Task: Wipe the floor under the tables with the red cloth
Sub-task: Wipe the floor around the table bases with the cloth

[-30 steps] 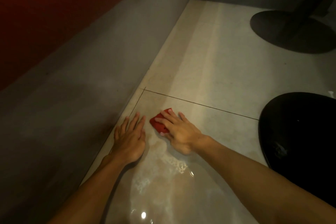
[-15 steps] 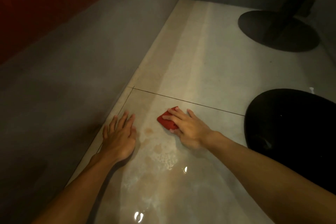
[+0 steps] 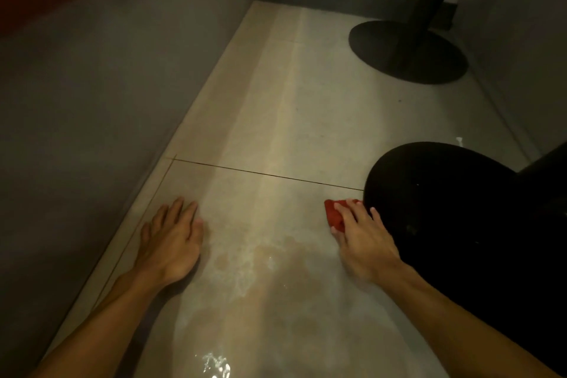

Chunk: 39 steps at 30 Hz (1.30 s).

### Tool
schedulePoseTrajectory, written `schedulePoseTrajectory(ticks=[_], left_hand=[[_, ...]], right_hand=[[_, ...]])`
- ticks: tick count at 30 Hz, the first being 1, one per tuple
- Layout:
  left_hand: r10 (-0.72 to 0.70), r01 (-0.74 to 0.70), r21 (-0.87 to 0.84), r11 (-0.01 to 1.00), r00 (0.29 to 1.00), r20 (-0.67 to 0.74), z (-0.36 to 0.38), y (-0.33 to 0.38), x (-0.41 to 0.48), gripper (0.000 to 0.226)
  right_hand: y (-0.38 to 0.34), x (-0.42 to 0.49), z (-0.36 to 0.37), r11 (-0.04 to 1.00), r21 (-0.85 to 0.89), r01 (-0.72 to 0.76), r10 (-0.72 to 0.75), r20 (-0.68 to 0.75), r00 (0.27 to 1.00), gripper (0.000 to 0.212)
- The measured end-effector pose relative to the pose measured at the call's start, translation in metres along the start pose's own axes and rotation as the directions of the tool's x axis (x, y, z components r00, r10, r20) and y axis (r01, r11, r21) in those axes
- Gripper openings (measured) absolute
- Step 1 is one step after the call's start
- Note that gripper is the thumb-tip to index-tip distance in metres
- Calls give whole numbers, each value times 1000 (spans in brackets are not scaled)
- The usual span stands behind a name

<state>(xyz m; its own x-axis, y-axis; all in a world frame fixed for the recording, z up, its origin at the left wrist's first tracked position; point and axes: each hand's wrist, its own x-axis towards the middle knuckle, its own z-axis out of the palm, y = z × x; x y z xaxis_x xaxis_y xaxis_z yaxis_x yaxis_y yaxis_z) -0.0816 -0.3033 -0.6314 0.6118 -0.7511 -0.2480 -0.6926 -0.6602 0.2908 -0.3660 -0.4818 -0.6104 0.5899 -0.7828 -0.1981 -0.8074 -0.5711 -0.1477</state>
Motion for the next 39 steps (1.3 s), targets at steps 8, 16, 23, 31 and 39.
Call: schedulePoseTrajectory(ticks=[8, 16, 23, 31, 39], left_hand=[[33, -33, 5, 999, 999, -36, 6, -11, 1, 63], [24, -24, 4, 1000, 999, -27, 7, -13, 4, 56], [4, -4, -17, 1000, 1000, 13, 6, -7, 1, 53], [10, -10, -4, 1000, 1000, 11, 7, -7, 0, 54], [12, -13, 12, 1000, 1000, 24, 6, -4, -1, 54]], right_hand=[[6, -27, 3, 990, -130, 58, -50, 62, 997, 62], [16, 63, -23, 998, -31, -47, 51, 120, 992, 58], [-18, 19, -2, 990, 59, -129, 129, 6, 992, 59], [-39, -26, 18, 988, 138, -66, 67, -4, 998, 63], [-89, 32, 15, 974, 210, -82, 73, 50, 996, 63]])
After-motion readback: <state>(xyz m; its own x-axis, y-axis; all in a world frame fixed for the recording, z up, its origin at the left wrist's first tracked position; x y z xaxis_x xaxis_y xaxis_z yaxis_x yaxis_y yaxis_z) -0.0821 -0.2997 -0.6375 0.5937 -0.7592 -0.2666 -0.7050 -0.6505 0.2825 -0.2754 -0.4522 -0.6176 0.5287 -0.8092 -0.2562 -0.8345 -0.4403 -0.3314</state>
